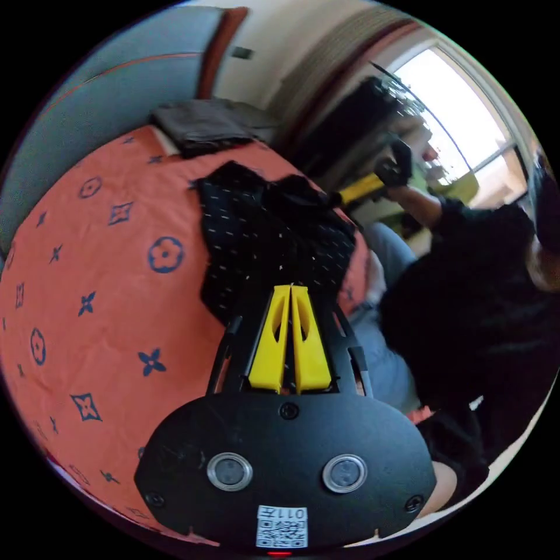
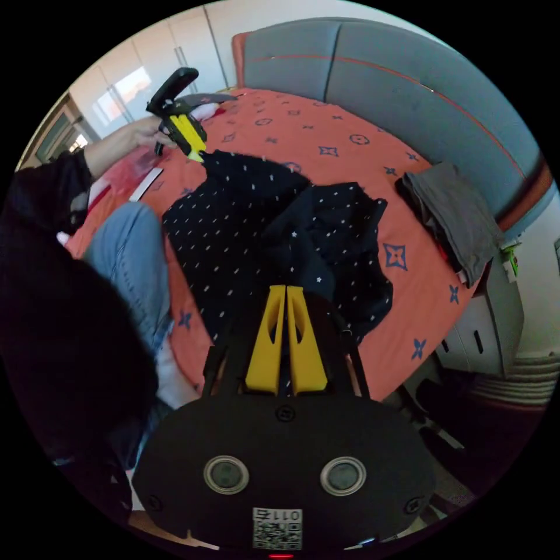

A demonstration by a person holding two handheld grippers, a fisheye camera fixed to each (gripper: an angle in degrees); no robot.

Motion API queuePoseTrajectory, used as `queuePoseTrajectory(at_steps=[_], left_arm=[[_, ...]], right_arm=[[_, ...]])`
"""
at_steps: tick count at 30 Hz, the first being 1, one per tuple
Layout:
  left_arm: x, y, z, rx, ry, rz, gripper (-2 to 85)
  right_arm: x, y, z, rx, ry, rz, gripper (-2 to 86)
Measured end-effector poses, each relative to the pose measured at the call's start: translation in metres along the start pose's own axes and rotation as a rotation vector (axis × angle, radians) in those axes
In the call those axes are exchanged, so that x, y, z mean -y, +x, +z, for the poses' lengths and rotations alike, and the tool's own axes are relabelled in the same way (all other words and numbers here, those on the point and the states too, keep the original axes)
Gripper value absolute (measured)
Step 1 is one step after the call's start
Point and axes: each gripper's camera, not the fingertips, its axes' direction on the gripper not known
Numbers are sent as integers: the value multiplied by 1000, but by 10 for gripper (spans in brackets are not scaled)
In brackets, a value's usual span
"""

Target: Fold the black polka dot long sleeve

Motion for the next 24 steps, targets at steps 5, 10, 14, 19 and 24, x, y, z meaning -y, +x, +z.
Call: queuePoseTrajectory(at_steps=[5, 10, 14, 19, 24], left_arm=[[-36, 64, 13, -215, -202, 161, 44], [-64, 31, -35, -51, 9, -44, 116], [-43, -30, -49, 127, 235, -196, 131], [-10, -121, 7, 93, 175, -358, 130], [-5, -194, 47, 46, 119, -517, 116]], right_arm=[[-48, -37, 15, 146, -223, -18, 47], [-59, -11, -20, 70, -60, 167, 112], [-25, 42, -38, -66, 149, 267, 108], [28, 108, 2, -73, 110, 336, 110], [55, 165, 48, -9, 63, 455, 105]])
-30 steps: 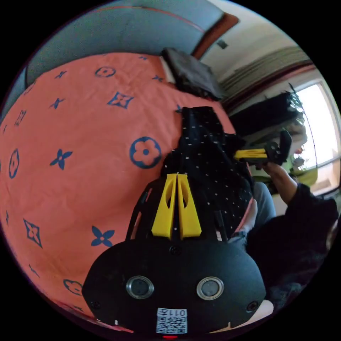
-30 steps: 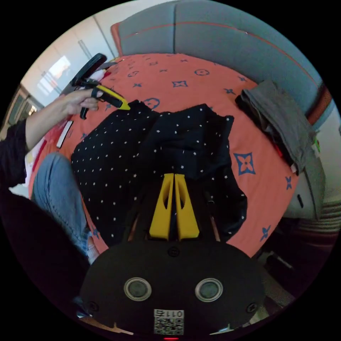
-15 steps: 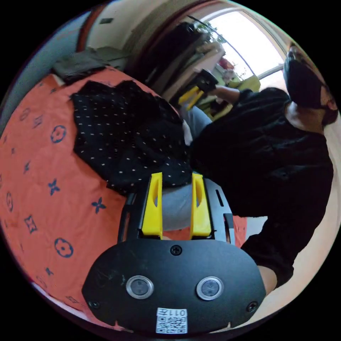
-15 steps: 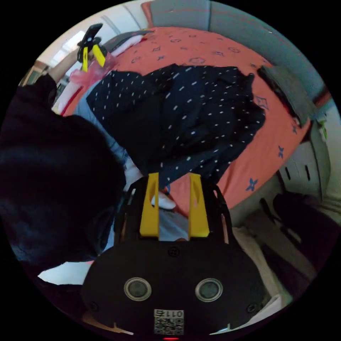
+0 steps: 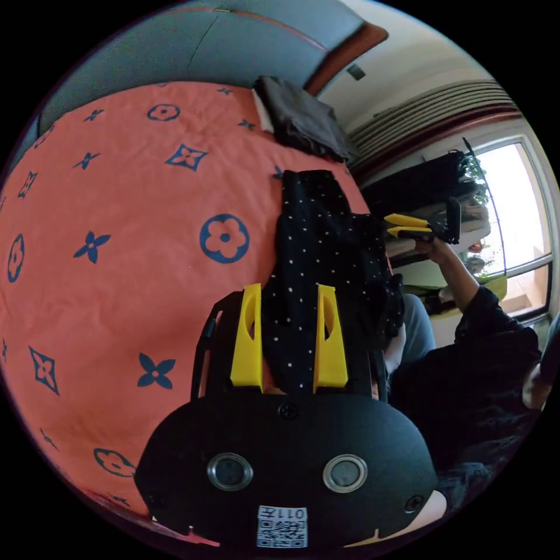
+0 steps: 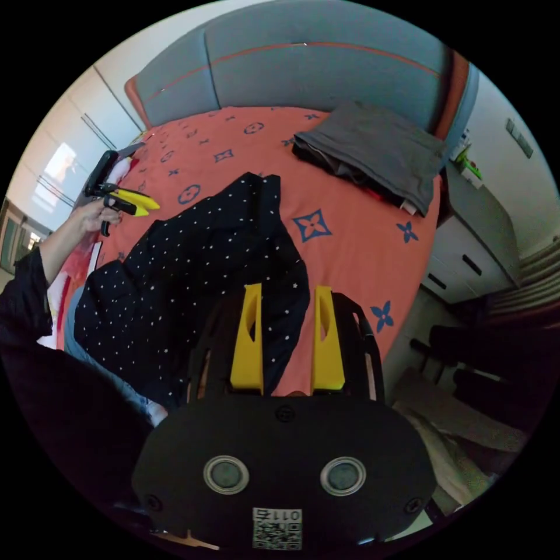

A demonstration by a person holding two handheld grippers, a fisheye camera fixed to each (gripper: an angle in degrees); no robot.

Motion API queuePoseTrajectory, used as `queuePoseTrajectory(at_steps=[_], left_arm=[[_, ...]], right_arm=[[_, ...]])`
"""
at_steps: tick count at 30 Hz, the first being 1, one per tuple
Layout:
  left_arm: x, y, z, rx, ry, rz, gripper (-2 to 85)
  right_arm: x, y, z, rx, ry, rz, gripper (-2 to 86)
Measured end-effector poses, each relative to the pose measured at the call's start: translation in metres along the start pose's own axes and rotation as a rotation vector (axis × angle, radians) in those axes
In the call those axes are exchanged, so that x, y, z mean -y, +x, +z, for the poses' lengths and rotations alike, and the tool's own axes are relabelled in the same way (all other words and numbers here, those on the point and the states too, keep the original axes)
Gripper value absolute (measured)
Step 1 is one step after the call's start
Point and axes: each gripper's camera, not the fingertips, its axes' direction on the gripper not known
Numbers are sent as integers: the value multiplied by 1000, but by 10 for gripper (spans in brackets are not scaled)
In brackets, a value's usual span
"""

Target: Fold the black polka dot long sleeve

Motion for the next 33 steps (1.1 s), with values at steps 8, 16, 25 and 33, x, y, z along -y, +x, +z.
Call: queuePoseTrajectory(at_steps=[8, 16, 25, 33], left_arm=[[19, -11, 36, 44, -121, 117, 8], [-11, -53, -11, 230, -7, -19, 3], [-17, -97, -29, 40, 208, -134, 118], [13, -104, 17, -94, 46, -69, 62]], right_arm=[[35, 11, 40, -59, -125, -66, 32], [40, 25, 63, -217, -229, -83, 22], [56, 27, 38, -113, -97, -26, 70], [99, -66, 1, 250, 120, -250, 101]])
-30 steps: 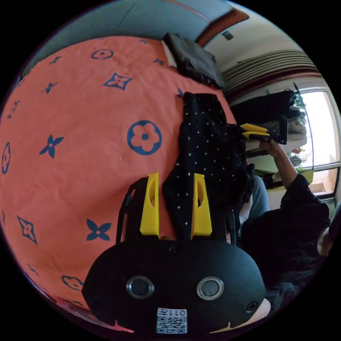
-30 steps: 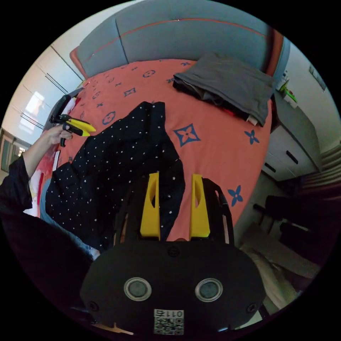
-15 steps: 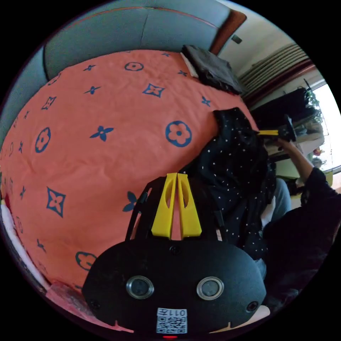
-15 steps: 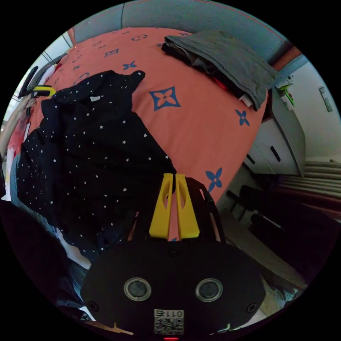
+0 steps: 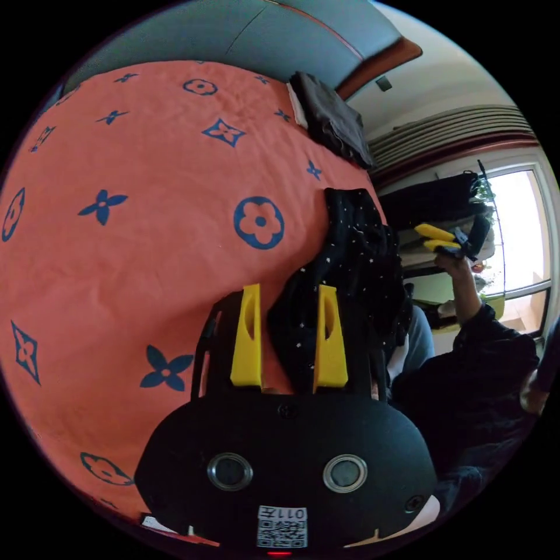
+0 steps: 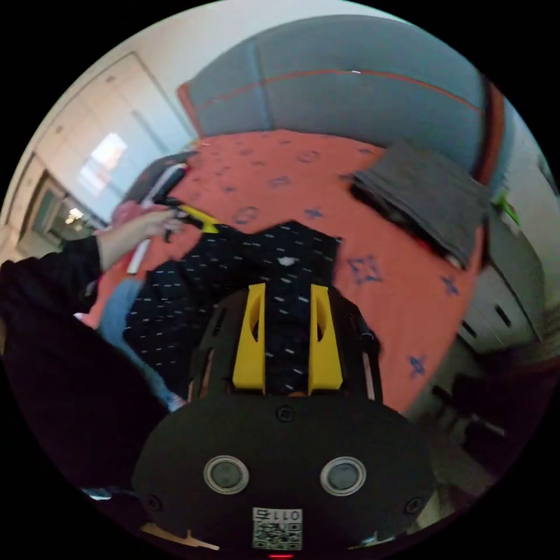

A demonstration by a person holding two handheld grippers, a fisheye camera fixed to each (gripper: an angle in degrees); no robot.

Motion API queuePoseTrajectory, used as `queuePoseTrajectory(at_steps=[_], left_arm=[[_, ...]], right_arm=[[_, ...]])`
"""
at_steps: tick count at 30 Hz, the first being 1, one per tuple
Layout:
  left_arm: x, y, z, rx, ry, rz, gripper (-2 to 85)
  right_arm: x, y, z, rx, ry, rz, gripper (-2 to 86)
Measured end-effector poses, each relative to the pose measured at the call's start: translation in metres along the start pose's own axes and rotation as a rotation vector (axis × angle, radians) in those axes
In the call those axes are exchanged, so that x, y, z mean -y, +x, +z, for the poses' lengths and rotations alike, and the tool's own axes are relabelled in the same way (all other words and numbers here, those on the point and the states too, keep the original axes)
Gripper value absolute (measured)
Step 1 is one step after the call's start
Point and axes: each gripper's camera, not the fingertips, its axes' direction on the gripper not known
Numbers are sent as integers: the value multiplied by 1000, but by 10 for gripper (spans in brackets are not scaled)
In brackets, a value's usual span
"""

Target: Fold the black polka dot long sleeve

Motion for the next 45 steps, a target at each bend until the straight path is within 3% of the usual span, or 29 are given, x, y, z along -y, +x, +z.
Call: queuePoseTrajectory(at_steps=[4, 8, 17, 22, 27, 34, 37, 40, 42, 45], left_arm=[[1, 11, -6, -35, 47, 56, 10], [1, 21, -19, -39, 53, 79, 1], [-12, 9, -34, -72, 72, 9, 37], [-6, 24, -42, -29, 110, 23, 82], [38, 71, -44, 162, 41, 230, 95], [89, 94, -8, 193, -193, 302, 33], [87, 109, -13, 242, -191, 316, 8], [77, 113, -34, 274, -184, 283, 2], [69, 109, -58, 231, -103, 215, 4], [65, 110, -76, 168, 24, 123, 14]], right_arm=[[34, -38, 62, -22, -52, -48, 95], [53, -39, 117, -151, -165, -27, 34], [24, -11, 96, -174, -220, 91, 30], [35, -30, 50, -223, -52, 87, 86], [70, -28, 36, -265, -31, 16, 88], [124, -5, 87, -257, -190, 38, 73], [126, -2, 104, -273, -270, -8, 33], [125, -1, 82, -384, -198, -36, 19], [128, 9, 57, -354, -109, 13, 18], [133, 14, 57, -355, -142, 56, 26]])
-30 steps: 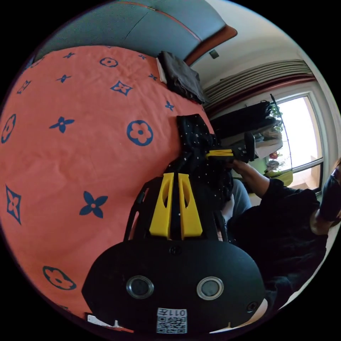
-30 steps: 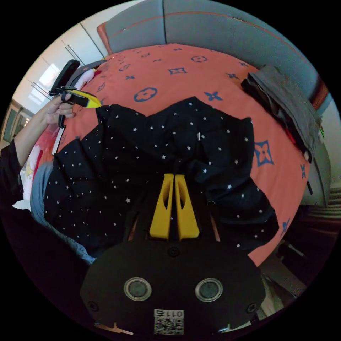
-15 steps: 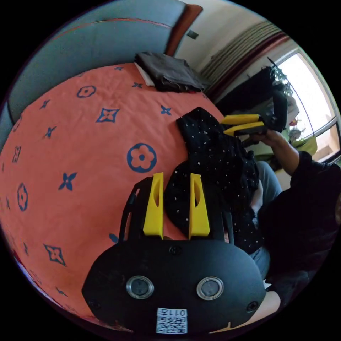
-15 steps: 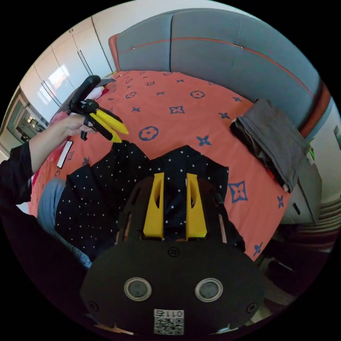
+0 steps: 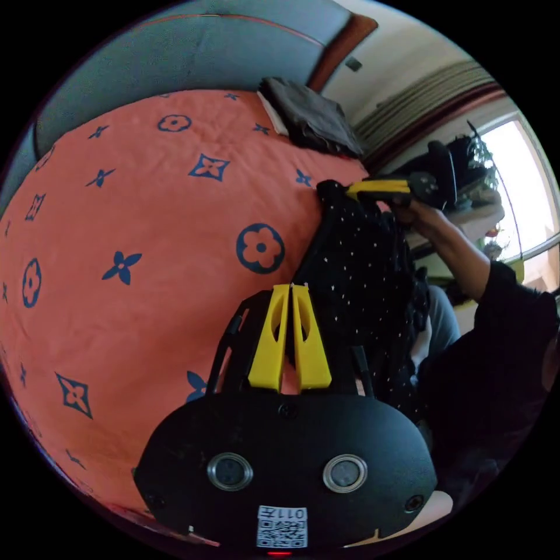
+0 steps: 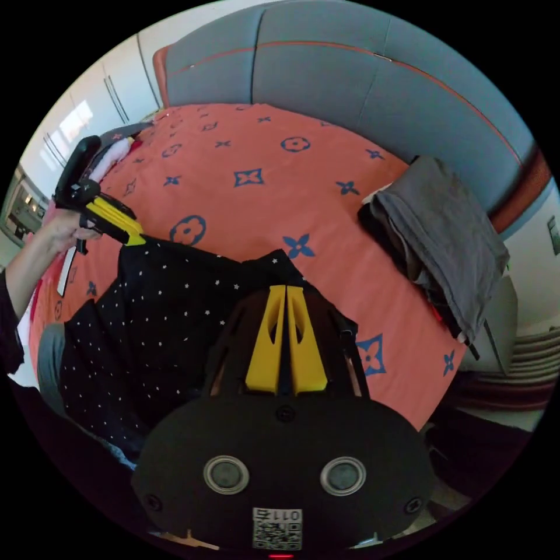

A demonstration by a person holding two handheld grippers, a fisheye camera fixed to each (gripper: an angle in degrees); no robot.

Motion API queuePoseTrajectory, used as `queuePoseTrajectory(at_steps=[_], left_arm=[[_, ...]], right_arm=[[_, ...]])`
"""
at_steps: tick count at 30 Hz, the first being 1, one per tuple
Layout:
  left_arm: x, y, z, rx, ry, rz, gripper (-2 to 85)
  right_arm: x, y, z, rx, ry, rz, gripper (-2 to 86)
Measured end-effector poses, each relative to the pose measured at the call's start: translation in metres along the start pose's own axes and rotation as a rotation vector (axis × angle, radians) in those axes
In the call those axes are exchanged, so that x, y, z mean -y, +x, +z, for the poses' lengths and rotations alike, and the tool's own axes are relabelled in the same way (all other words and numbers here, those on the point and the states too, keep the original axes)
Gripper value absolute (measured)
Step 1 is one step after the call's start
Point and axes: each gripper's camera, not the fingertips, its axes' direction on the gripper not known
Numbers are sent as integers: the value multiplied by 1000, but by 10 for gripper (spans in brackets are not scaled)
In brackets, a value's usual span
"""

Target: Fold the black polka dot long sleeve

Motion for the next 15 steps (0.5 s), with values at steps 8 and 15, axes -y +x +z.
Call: queuePoseTrajectory(at_steps=[8, 15], left_arm=[[-10, 23, -46, -54, -16, -30, 121], [13, 74, -60, -43, -143, 87, 124]], right_arm=[[-73, 19, -71, -57, 9, -66, 110], [-148, 90, -113, 139, -113, 46, 130]])
